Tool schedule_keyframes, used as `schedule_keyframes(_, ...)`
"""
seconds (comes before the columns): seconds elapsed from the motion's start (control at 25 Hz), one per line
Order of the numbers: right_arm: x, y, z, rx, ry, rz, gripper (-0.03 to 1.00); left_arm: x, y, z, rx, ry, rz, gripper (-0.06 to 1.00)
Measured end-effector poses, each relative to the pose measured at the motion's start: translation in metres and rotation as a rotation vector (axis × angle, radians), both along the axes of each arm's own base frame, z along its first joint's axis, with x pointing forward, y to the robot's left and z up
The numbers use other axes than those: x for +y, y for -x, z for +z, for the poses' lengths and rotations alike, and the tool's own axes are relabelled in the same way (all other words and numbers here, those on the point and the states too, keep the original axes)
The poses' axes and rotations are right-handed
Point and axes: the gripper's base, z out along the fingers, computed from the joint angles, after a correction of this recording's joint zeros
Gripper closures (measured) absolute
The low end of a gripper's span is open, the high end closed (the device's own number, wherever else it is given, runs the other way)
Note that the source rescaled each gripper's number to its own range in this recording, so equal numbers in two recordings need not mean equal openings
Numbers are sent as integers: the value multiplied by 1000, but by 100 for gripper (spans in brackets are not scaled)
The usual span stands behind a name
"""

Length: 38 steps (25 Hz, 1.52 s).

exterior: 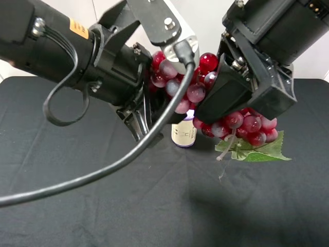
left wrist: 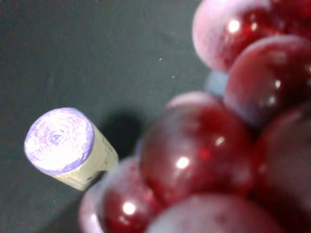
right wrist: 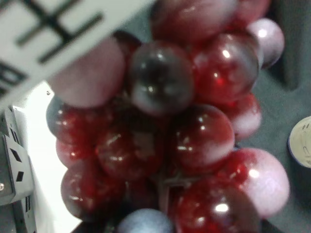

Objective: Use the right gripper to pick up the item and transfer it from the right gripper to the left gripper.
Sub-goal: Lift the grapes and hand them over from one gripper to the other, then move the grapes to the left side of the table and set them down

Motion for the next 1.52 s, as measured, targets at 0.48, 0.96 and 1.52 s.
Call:
schedule_keyframes(0.48,-1,-1,0,9,11,-43,4,-1,-1,1,-13,9,5,85)
schedule_keyframes(0.96,-8,-7,-3,-9,75,-163,-3,11,4,21,-117,36,-8,92)
schedule_keyframes(1.52,-40,14,30,-76,-12,-346,-3,71,-22,44,-93,47,256,93)
